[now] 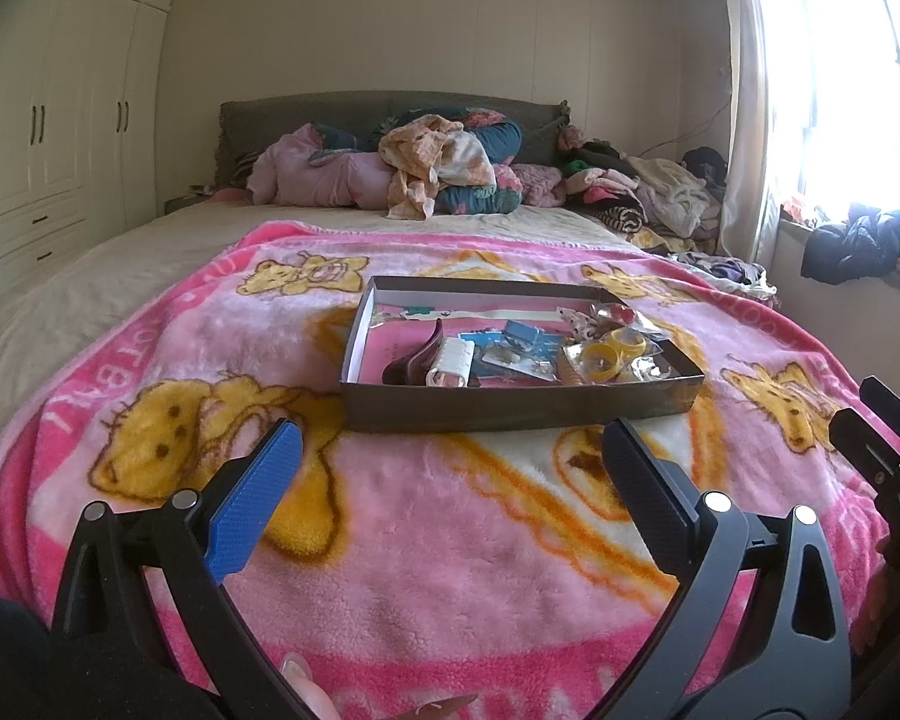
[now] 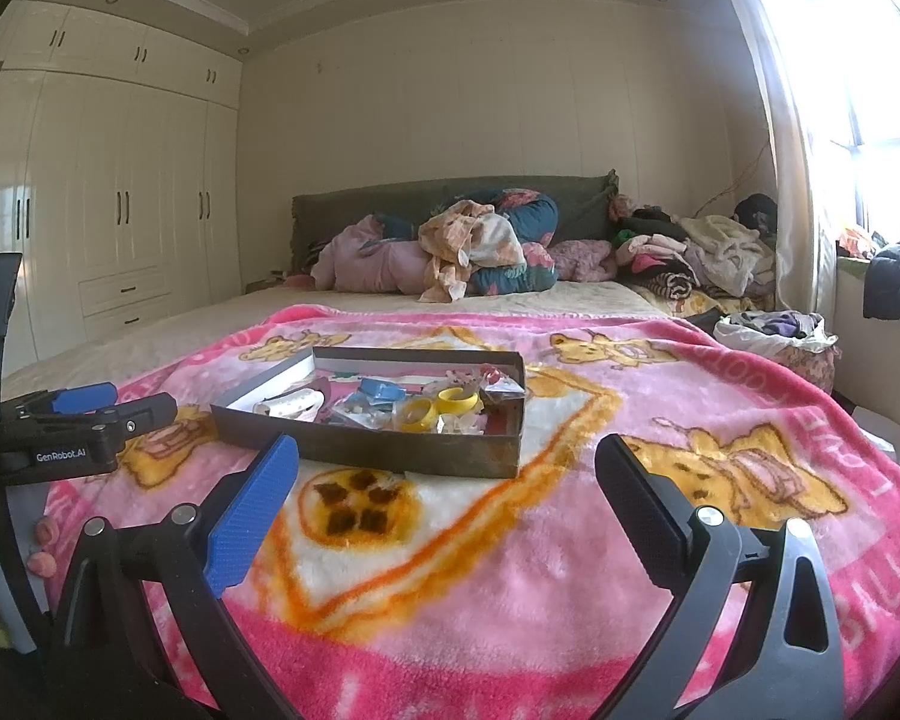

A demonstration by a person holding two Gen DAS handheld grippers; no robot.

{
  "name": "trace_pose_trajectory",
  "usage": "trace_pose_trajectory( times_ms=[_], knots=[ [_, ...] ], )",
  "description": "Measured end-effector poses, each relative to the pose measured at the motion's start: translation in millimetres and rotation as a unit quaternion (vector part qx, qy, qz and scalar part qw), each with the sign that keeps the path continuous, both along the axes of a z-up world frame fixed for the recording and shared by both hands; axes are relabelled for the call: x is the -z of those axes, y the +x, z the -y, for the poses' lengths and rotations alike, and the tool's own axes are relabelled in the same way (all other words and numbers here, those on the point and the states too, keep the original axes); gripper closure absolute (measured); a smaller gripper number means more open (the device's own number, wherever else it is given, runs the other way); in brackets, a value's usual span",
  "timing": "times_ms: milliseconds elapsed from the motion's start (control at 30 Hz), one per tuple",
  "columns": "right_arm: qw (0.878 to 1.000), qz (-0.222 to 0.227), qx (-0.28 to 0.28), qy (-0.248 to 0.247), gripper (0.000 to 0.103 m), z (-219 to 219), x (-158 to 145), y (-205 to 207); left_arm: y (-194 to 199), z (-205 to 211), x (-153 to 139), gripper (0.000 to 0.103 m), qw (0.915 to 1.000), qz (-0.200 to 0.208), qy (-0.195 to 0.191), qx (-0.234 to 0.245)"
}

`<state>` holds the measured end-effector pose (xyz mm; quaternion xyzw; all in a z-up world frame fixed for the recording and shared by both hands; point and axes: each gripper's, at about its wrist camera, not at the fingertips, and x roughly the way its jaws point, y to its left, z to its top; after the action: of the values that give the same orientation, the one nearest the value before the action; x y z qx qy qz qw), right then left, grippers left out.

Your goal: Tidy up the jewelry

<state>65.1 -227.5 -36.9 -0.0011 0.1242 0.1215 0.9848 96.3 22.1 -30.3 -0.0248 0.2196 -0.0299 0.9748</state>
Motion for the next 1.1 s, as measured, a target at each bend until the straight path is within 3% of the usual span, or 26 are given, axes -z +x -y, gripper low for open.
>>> trace_pose_trajectory(
  times_ms=[900,1100],
  knots=[
    [1.0,-0.009,0.01,-0.002,0.006,0.9,3.5,2.3,-1.5,8.2,-1.3,0.011,0.9999,-0.005,0.007,0.01],
    [1.0,-0.005,0.015,0.001,0.006,4.1,0.9,1.1,0.5,7.9,-0.4,0.012,0.9994,-0.015,-0.016,0.029]
  ],
)
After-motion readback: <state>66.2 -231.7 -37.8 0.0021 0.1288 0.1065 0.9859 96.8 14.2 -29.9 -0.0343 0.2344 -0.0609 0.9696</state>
